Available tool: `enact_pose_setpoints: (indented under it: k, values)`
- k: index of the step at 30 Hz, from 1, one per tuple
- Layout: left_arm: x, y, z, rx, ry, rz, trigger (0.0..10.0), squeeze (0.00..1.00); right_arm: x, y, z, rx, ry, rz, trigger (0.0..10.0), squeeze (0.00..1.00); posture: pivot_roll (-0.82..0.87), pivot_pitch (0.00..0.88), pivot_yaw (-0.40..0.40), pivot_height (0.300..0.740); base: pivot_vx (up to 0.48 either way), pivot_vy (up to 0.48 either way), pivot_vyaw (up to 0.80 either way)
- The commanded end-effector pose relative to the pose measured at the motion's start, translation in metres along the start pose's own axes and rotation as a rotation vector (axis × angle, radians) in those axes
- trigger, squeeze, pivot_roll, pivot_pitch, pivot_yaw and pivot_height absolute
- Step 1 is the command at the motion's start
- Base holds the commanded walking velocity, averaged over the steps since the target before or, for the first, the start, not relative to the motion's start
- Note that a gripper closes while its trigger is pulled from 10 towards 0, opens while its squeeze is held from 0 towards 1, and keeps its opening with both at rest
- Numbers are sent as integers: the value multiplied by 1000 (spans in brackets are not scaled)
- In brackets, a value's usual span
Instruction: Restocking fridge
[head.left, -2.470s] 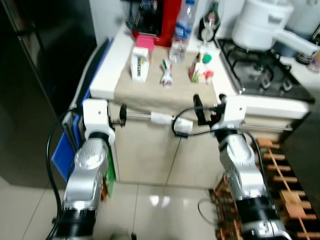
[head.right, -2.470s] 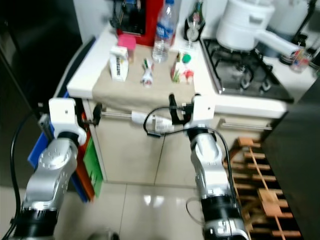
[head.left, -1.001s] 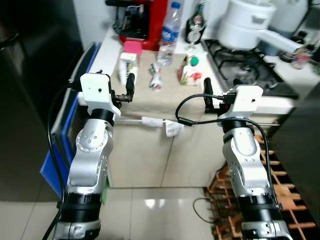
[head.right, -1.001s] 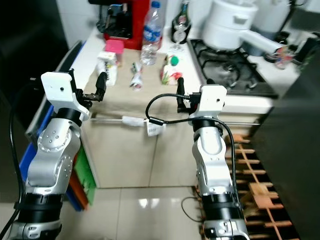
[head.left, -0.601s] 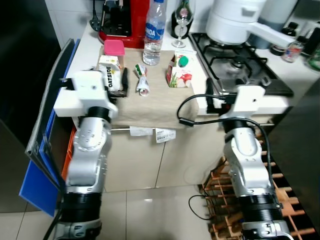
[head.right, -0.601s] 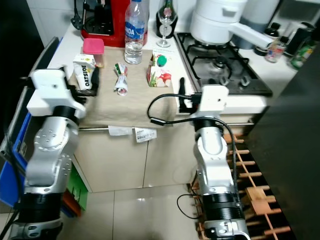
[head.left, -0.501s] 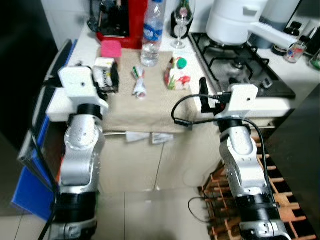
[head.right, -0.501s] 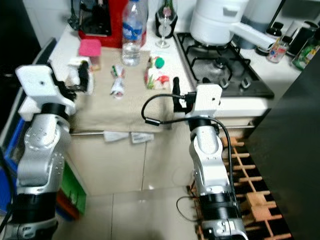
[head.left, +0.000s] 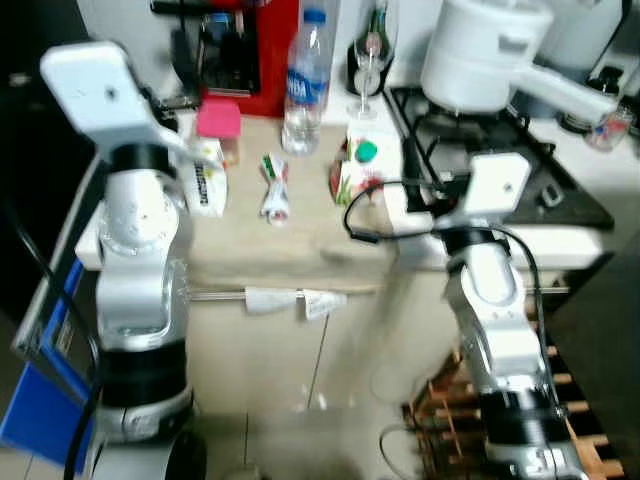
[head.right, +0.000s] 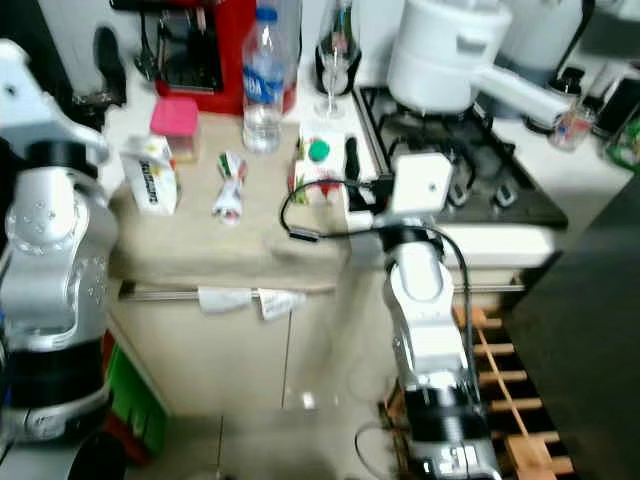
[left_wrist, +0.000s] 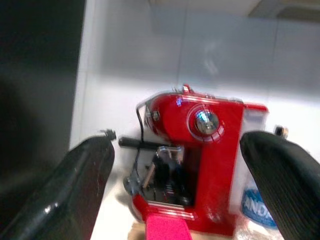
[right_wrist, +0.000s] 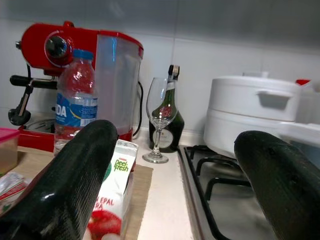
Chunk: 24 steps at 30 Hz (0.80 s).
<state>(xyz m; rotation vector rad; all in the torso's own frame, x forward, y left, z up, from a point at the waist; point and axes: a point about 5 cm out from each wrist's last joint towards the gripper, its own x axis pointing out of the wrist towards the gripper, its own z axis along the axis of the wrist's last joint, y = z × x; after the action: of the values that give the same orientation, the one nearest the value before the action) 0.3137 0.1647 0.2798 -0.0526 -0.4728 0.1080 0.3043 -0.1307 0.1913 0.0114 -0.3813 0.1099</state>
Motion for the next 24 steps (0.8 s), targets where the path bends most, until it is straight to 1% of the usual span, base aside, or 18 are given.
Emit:
enact_pose_setpoints:
  k: [1,2,4,5,6,7,8,9,10,11,12,14,18,22,24]
  values:
    - [3,-3,2,-24,18,-28,10000,0,1,0,8,9,-21,-1,10000,86,-13,0,-63,740,0,0,0]
    - [4,-6,-3,-56,66,-61,10000,0,-3,0,7,10,-10,-3,10000,86,-23,0,-55,740,0,0,0]
    - [5,-5,-13,-38,160,-89,10000,0,-11,3,7,15,8,-5,10000,82,-47,0,-33,740,0,0,0]
    - [5,-5,-13,-38,160,-89,10000,0,-11,3,7,15,8,-5,10000,82,-47,0,-33,740,0,0,0]
    - [4,-3,-17,-24,190,-91,10000,0,-13,4,7,16,11,-4,10000,82,-47,0,-33,740,0,0,0]
    - [4,-3,-17,-24,190,-91,10000,0,-13,4,7,16,11,-4,10000,82,-47,0,-33,740,0,0,0]
    - [3,-1,-24,-6,243,-87,10000,0,-15,5,8,18,15,-5,10000,82,-55,3,-23,740,0,0,0]
    - [3,-1,-24,-6,243,-87,10000,0,-15,5,8,18,15,-5,10000,82,-55,3,-23,740,0,0,0]
    - [2,0,-32,-4,297,-77,10000,0,-17,5,8,18,21,-10,10000,82,-60,14,-17,740,0,0,0]
    - [0,-1,-38,-8,336,-87,10000,0,-19,4,10,20,26,-17,10000,82,-66,27,-14,740,0,0,0]
    - [0,-1,-38,-8,336,-87,10000,0,-19,4,10,20,26,-17,10000,82,-66,27,-14,740,0,0,0]
    - [-2,-1,-45,-11,380,-91,10000,0,-22,7,13,30,33,-12,10000,78,-76,53,1,740,0,0,0]
    - [-2,2,-48,-9,404,-84,10000,0,-24,10,16,39,40,-1,10000,82,-76,54,3,740,0,0,0]
    - [2,8,-54,48,428,-43,10000,0,-24,14,13,60,75,45,10000,67,-86,67,13,740,0,0,0]
    - [3,8,-55,52,436,-44,10000,0,-24,15,13,62,80,51,10000,67,-86,67,13,740,0,0,0]
